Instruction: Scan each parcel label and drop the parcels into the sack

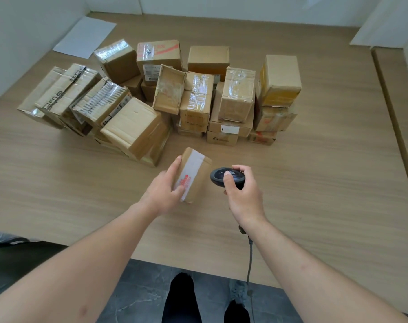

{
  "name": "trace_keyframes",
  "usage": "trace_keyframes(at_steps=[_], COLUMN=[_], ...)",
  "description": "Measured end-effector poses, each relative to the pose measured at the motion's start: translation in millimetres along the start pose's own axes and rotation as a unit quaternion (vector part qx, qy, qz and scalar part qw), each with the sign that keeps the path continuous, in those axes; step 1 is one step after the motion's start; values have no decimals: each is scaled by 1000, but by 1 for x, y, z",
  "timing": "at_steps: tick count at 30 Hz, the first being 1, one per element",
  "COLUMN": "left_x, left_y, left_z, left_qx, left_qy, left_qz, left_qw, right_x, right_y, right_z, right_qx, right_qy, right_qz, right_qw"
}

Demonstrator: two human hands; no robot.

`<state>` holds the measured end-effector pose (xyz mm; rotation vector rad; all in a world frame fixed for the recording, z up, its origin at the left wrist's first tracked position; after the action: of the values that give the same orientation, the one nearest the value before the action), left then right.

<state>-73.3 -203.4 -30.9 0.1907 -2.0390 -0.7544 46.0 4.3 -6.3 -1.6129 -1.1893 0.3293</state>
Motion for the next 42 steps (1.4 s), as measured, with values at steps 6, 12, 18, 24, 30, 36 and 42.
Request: trace_keyframes(at_steps=[6,12,18,24,30,36,42], left_x=[4,2,14,14,15,14,13], left_y=[-6,-6,-10,-14,-16,-15,-13], left_z=[-2,2,10,12,15,16,15], left_qx=[48,44,18,30,21,15,23], left_qy=[55,52,15,-5,-30,-48,-32], left_qz=[68,125,-23,-82,-94,-88,-84], left_qw=[995,990,999,996,995,995,996], right_x=[-1,0,4,11,12,12,16], right_y=[3,12,11,-1,-16,-26,-23], right_z=[-2,-2,0,-7,-13,-15,-14], right_qx=[2,1,16,88,142,175,174], right_qy=[2,10,3,-33,-82,-86,-77], right_qz=[-6,-14,-6,-94,-166,-182,-177], right_qw=[1000,1000,1000,991,972,964,966])
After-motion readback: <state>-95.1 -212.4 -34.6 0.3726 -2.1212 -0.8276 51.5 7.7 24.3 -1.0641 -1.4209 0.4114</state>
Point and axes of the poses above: each hand's wrist, its own z-axis towards the middle knuckle, its own x-axis out of the back of the hand, y = z × x, the point moved 5 cm from there along z, towards the middle knuckle, and after that the axes turned 3 degrees about -x, right-handed, at the moved point
